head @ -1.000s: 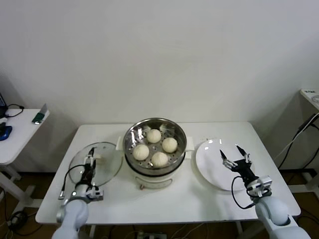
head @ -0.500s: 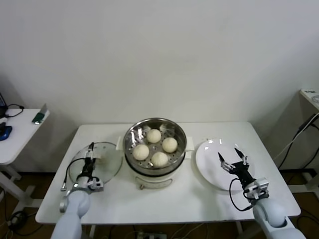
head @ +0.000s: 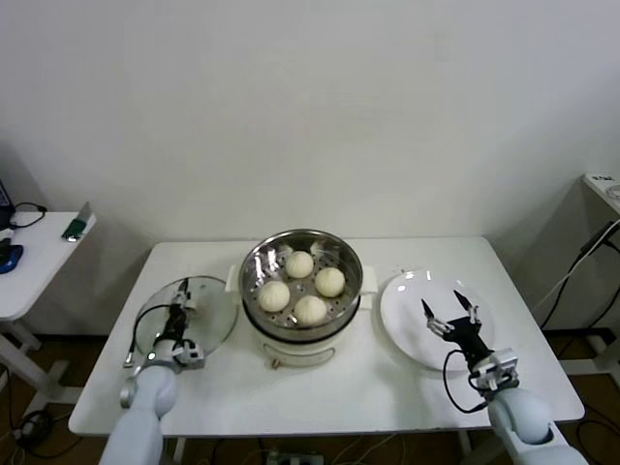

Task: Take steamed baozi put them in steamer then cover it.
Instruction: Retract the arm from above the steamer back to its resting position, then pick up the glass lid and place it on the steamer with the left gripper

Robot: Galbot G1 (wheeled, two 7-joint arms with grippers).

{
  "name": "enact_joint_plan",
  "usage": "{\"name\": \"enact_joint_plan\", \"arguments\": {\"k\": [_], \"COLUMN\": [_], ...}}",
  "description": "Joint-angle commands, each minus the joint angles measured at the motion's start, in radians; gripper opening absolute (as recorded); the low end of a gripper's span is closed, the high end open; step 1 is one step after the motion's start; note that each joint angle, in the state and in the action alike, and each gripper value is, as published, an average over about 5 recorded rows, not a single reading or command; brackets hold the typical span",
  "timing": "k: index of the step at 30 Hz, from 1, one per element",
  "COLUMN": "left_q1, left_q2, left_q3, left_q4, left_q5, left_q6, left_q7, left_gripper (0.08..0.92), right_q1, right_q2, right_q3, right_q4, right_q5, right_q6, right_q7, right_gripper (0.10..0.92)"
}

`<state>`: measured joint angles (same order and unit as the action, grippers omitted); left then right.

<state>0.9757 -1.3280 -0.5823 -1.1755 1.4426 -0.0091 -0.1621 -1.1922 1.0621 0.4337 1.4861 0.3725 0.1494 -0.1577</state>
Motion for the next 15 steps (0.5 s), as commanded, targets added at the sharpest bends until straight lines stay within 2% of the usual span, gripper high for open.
{"name": "enact_joint_plan", "arguments": {"k": [1, 9, 15], "left_q1": [0.011, 0.107, 0.211], "left_q2": [0.019, 0.064, 0.125], "left_q3": [0.001, -0.010, -0.028], "left_q4": [-0.033, -0.224, -0.437], "left_q5": [-0.043, -0.119, -0.166], "left_q6": [0.001, 0.038, 0.121], "left_q7": [0.015, 0.059, 0.081], "left_gripper": [0.411, 0.187, 0.158], "right_q1": [0.005, 0.015, 0.024], "right_q2": [0.004, 0.002, -0.003], "right_q3": [-0.001, -0.006, -0.007], "right_q4": [-0.012, -0.018, -0.025], "right_q5": [-0.018, -0.023, -0.022], "right_q6": [0.003, 0.006, 0.007], "right_q7": [-0.004, -0.007, -0.010], "right_gripper": [0.823, 0.823, 0.823]}}
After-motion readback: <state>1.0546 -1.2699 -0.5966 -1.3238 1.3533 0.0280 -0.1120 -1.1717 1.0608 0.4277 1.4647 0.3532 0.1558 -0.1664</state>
